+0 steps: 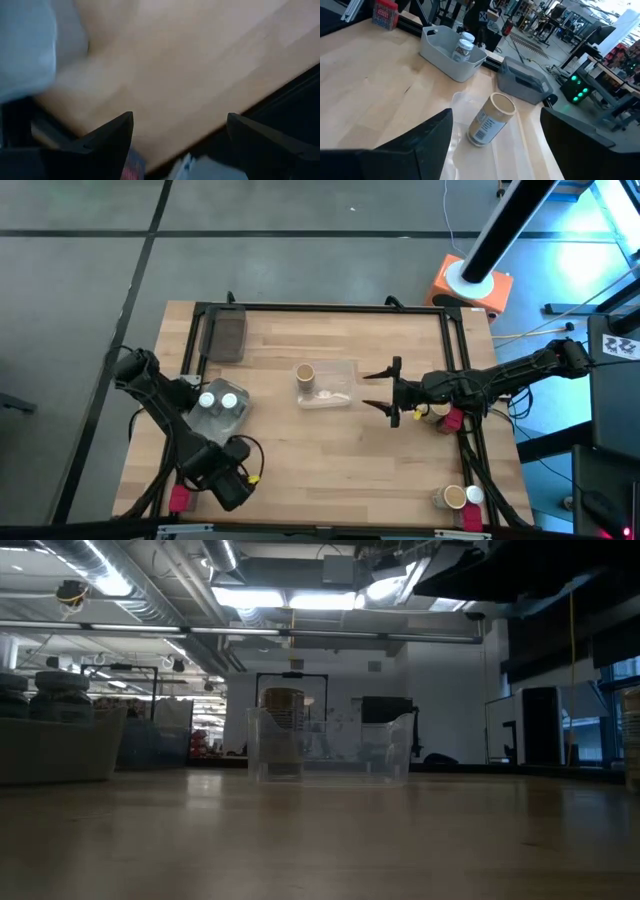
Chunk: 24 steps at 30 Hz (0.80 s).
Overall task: Sort spices by type
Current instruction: Put the bottom left red seasoning can into the black bin
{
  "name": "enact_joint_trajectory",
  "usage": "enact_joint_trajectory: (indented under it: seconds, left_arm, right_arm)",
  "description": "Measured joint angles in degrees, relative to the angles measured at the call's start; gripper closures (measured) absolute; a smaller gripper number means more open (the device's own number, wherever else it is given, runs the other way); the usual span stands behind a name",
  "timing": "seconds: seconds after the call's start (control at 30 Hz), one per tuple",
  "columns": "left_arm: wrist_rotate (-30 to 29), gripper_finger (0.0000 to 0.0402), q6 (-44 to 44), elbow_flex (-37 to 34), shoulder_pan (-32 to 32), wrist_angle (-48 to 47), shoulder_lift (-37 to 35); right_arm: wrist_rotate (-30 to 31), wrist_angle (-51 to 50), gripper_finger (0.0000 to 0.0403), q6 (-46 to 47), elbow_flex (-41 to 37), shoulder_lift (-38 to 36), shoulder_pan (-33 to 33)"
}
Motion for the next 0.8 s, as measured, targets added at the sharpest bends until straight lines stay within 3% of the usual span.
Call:
enact_joint_trajectory:
  seconds: [0.17, 0.47, 0.6, 0.8]
  left_arm:
    - [8.7, 0.0099, -8.9, 0.0, -1.7, 0.0, 2.0]
    - [19.0, 0.0099, -22.8, 0.0, -7.1, 0.1, 5.2]
    - [20.4, 0.0099, -29.3, 0.0, -9.5, 1.7, 5.5]
    - [20.5, 0.0099, -34.4, 0.0, -11.6, 1.6, 5.6]
  right_arm:
    - [0.0, 0.9, 0.0102, -1.9, 0.0, 0.0, 0.0]
    - [-0.7, 6.3, 0.0102, -5.3, 0.0, 0.0, -1.6]
    - [-1.5, 7.7, 0.0102, -5.5, 0.0, 0.0, -3.9]
    - [-8.2, 8.2, 0.0102, -4.9, 0.0, 0.0, -7.8]
